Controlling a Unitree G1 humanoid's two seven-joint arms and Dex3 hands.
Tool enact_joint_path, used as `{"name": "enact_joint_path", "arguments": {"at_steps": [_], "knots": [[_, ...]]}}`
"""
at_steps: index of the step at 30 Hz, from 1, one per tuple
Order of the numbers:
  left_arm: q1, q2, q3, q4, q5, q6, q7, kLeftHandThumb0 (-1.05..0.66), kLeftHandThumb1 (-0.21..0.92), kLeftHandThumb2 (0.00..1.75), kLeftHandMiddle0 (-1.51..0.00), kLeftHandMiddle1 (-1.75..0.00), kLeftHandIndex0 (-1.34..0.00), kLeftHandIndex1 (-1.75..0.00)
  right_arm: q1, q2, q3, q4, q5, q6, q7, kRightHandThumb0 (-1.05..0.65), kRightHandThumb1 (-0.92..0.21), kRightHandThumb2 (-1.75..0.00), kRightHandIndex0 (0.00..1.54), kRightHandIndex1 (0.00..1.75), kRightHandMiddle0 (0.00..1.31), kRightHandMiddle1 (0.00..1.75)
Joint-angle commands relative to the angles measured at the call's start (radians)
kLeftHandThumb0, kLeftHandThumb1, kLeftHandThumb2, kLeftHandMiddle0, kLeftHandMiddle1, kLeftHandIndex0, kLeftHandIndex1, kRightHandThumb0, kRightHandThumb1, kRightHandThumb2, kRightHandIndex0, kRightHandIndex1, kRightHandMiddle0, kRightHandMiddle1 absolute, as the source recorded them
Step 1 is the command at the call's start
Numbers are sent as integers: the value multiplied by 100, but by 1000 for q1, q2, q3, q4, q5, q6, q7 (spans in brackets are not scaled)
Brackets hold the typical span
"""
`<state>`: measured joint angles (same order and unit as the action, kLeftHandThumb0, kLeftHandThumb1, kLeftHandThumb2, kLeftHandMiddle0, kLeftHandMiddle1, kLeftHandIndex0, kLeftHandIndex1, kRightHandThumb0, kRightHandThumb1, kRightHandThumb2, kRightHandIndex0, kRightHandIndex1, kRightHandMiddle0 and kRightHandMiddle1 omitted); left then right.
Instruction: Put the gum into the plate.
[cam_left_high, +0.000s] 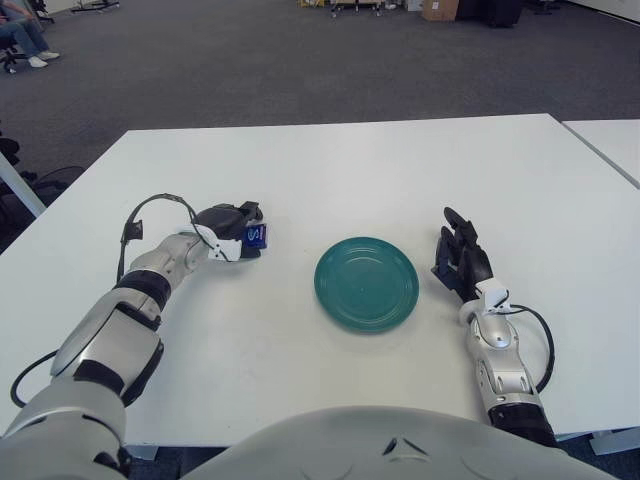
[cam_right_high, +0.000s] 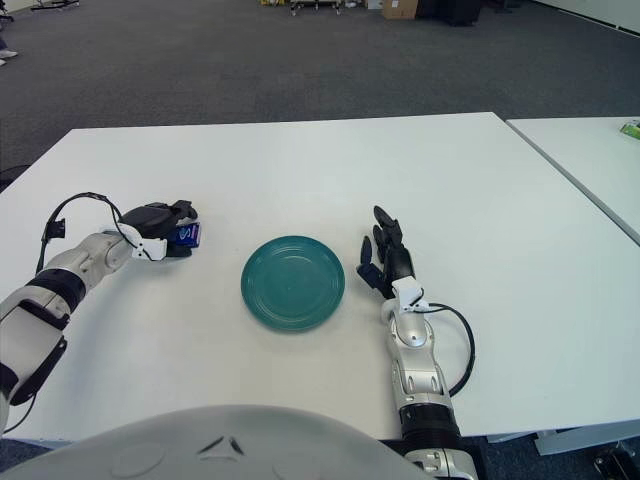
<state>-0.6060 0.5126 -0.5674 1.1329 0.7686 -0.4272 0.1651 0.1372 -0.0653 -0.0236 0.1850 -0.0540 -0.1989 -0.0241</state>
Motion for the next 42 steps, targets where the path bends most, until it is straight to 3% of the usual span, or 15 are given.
{"name": "enact_joint_path", "arguments": {"at_steps": [1,4,9,19,34,38,42], "knots": [[32,-39,-27,73,19,11,20,-47,48,98,-39,-167,-56,-159,36,12,-2,70,4,55,-5,-79,-92,-92,19,1,0,35],[34,-60,-20,104,6,21,56,-16,32,126,-51,-170,-55,-169,36,15,-3,68,2,56,-11,-79,-92,-91,20,1,0,36],[39,-80,-1,119,-27,18,81,-3,23,139,-64,-167,-53,-174,36,18,-4,66,4,51,-16,-78,-92,-91,21,1,0,39],[46,-93,27,114,-87,7,48,0,16,145,-75,-161,-53,-175,33,26,-7,66,2,50,-29,-76,-92,-92,23,2,0,43],[37,-57,66,57,-153,-26,-22,0,9,158,-76,-174,-57,-175,26,24,-5,78,-4,42,-38,-76,-92,-94,23,1,0,44],[1,-19,101,-38,-187,-29,-86,0,7,161,-77,-175,-59,-175,26,22,-4,79,-4,39,-34,-76,-92,-94,23,1,0,44],[25,42,154,-254,-215,-18,-138,0,2,166,-81,-175,-63,-175,29,21,-3,77,-3,38,-29,-77,-92,-93,23,1,0,44]]}}
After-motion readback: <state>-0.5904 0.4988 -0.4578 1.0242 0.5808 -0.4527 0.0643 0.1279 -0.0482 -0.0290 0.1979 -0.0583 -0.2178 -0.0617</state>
